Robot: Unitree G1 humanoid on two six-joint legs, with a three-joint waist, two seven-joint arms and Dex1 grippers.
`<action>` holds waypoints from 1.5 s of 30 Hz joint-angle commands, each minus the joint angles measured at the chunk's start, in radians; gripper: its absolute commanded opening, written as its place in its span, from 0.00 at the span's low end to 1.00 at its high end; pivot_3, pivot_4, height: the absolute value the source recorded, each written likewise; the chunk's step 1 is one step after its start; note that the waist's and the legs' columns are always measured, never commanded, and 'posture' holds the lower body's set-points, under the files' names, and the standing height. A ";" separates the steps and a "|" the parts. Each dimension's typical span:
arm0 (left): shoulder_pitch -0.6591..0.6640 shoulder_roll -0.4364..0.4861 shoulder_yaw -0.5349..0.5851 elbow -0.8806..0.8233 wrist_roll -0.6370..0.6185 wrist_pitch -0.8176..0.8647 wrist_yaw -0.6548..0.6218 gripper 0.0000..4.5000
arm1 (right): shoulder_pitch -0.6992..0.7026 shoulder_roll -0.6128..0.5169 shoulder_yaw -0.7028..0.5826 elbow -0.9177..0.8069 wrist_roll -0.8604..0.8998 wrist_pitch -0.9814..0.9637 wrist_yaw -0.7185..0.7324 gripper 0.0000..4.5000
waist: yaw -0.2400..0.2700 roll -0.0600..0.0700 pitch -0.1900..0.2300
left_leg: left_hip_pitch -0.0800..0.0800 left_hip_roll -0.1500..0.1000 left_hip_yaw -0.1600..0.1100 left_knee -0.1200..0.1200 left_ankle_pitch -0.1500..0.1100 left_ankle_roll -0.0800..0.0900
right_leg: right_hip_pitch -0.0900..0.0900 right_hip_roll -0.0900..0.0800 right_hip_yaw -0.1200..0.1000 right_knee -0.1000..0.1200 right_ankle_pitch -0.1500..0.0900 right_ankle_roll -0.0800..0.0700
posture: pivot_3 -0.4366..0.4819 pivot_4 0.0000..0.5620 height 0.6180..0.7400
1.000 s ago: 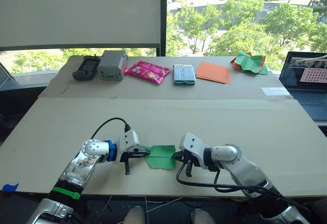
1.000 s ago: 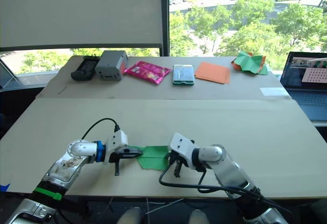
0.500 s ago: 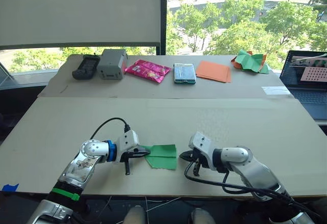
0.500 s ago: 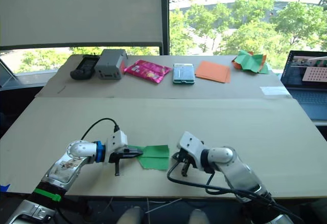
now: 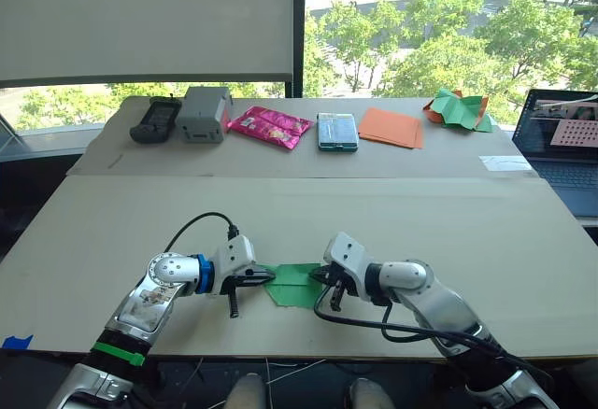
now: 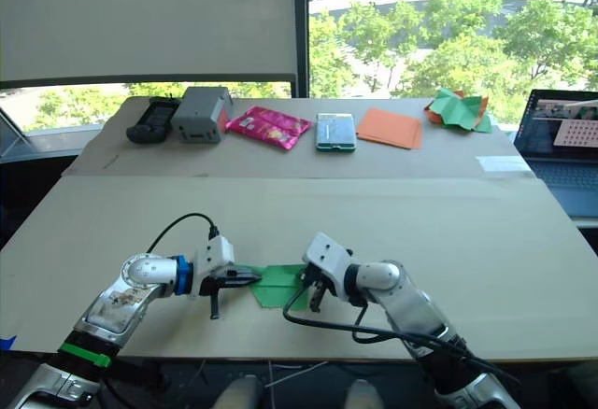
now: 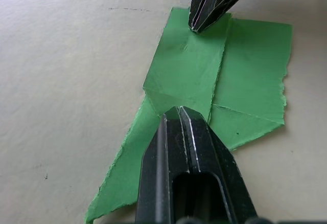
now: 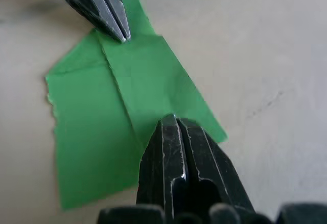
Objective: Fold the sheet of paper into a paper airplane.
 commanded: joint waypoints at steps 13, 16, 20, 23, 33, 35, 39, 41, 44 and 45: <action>-0.036 -0.047 -0.097 0.028 0.050 0.012 -0.021 0.00 | 0.013 -0.008 0.053 0.024 -0.046 0.079 0.001 0.00 | 0.001 -0.003 -0.002 | 0.002 0.000 -0.001 0.000 0.000 0.000 | 0.000 0.000 0.000 0.006 0.000 0.000 | 0.48 0.27 0.72; -0.027 -0.041 -0.111 0.053 0.064 -0.003 -0.026 0.00 | 0.013 -0.006 0.052 0.019 -0.045 0.086 -0.003 0.00 | 0.001 -0.003 -0.003 | 0.002 0.000 -0.001 0.000 0.000 0.000 | 0.001 0.000 0.000 0.006 0.000 0.000 | 0.48 0.27 0.72; 0.002 -0.018 -0.113 0.062 0.079 -0.021 -0.025 0.00 | 0.014 -0.008 0.054 0.010 -0.046 0.097 -0.007 0.00 | 0.000 -0.002 -0.005 | 0.003 0.000 -0.001 0.000 0.000 0.000 | 0.002 0.000 0.000 0.005 0.000 0.000 | 0.48 0.27 0.72; 0.009 -0.011 -0.108 0.065 0.077 -0.023 -0.025 0.00 | 0.013 -0.009 0.056 0.006 -0.045 0.104 -0.011 0.00 | 0.000 -0.003 -0.005 | 0.004 0.000 -0.001 0.000 0.000 0.000 | 0.003 0.000 0.000 0.006 0.000 0.000 | 0.48 0.27 0.72; 0.090 0.074 -0.036 0.077 0.055 -0.025 -0.041 0.00 | 0.001 -0.004 0.064 -0.005 -0.040 0.116 -0.008 0.00 | -0.013 -0.001 -0.006 | 0.008 0.001 -0.001 -0.002 0.000 0.000 | 0.004 0.000 0.000 0.006 0.000 0.000 | 0.48 0.27 0.72; 0.099 0.082 -0.029 0.073 0.052 -0.027 -0.041 0.00 | -0.002 -0.004 0.064 -0.004 -0.040 0.116 -0.007 0.00 | -0.017 -0.001 -0.006 | 0.008 0.001 -0.001 -0.002 0.000 0.000 | 0.004 0.000 0.000 0.006 0.000 0.000 | 0.48 0.27 0.72; 0.121 0.108 -0.010 0.073 0.048 -0.034 -0.042 0.00 | -0.007 -0.003 0.066 -0.003 -0.037 0.116 -0.005 0.00 | -0.024 -0.001 -0.006 | 0.010 0.001 -0.001 -0.005 0.000 0.000 | 0.004 0.000 0.000 0.006 0.000 0.000 | 0.48 0.27 0.72; 0.131 0.119 -0.001 0.074 0.047 -0.037 -0.042 0.00 | -0.007 -0.003 0.068 -0.003 -0.037 0.116 -0.005 0.00 | -0.026 -0.001 -0.006 | 0.011 0.001 -0.001 -0.007 0.000 0.000 | 0.004 0.000 0.000 0.005 0.000 -0.001 | 0.48 0.27 0.72; 0.149 0.136 0.016 0.077 0.046 -0.041 -0.044 0.00 | -0.009 -0.003 0.068 -0.003 -0.036 0.116 -0.003 0.00 | -0.027 -0.002 -0.006 | 0.015 0.001 -0.001 -0.010 0.000 0.000 | 0.004 0.000 0.000 0.006 0.000 -0.001 | 0.48 0.27 0.72; 0.155 0.141 0.020 0.080 0.046 -0.046 -0.044 0.00 | -0.009 -0.003 0.068 -0.003 -0.036 0.116 -0.003 0.00 | -0.028 -0.002 -0.006 | 0.015 0.000 -0.001 -0.011 0.000 0.000 | 0.004 0.000 0.000 0.006 0.000 -0.001 | 0.48 0.27 0.72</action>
